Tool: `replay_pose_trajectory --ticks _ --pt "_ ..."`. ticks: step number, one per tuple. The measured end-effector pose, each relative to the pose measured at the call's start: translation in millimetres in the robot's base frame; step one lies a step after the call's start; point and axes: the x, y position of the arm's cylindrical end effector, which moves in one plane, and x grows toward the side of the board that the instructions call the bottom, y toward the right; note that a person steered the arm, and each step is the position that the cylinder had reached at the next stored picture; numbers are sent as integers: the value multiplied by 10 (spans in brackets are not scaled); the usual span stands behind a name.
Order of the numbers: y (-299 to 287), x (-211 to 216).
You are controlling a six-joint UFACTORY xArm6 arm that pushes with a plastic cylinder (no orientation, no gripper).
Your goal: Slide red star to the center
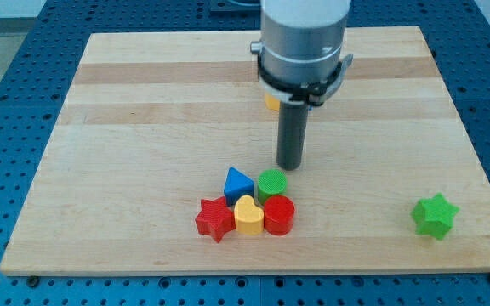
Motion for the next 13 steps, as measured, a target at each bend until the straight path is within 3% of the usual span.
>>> replay_pose_trajectory --ticks 3,5,7,11,13 --pt "1022 -1107" --pt "637 -1612" --pt "297 -1541" --pt "166 -849" --pt "-182 -842"
